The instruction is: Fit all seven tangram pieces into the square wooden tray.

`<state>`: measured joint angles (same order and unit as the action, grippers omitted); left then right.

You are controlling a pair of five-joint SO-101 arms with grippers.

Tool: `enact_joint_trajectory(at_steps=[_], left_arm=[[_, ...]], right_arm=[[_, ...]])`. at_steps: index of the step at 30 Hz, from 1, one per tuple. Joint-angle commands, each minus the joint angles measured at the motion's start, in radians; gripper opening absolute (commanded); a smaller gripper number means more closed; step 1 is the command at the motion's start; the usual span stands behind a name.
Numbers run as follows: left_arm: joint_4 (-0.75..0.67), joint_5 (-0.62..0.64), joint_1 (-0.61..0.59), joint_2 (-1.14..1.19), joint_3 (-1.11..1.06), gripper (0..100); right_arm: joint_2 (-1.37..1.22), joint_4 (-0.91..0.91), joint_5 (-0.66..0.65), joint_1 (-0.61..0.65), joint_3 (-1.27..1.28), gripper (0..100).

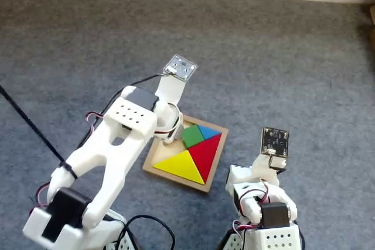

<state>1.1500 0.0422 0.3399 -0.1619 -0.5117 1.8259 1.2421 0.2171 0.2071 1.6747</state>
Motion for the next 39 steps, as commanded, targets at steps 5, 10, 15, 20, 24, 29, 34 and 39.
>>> enact_joint_trajectory(at_steps=[5,10,15,20,24,29,34,39], left_arm=[[-0.074,0.008,-0.058,0.093,0.053,19],[-0.074,0.008,-0.107,0.136,0.091,19],[-0.080,0.008,-0.124,0.148,0.101,19],[-0.074,0.008,-0.124,0.139,0.101,19],[0.009,0.011,-0.068,0.099,0.108,19],[0.069,0.015,0.036,-0.030,0.074,19],[-0.017,0.014,0.038,-0.042,0.008,19],[-0.081,0.011,-0.051,0.061,0.030,19]], right_arm=[[0.021,0.008,0.009,0.010,0.153,0.6],[0.021,0.008,0.009,0.010,0.153,0.6],[0.021,0.008,0.009,0.010,0.153,0.6],[0.021,0.008,0.009,0.010,0.153,0.6],[0.021,0.008,0.009,0.010,0.153,0.6],[0.021,0.008,0.009,0.010,0.153,0.6],[0.021,0.008,0.009,0.010,0.153,0.6],[0.021,0.008,0.009,0.010,0.153,0.6]])
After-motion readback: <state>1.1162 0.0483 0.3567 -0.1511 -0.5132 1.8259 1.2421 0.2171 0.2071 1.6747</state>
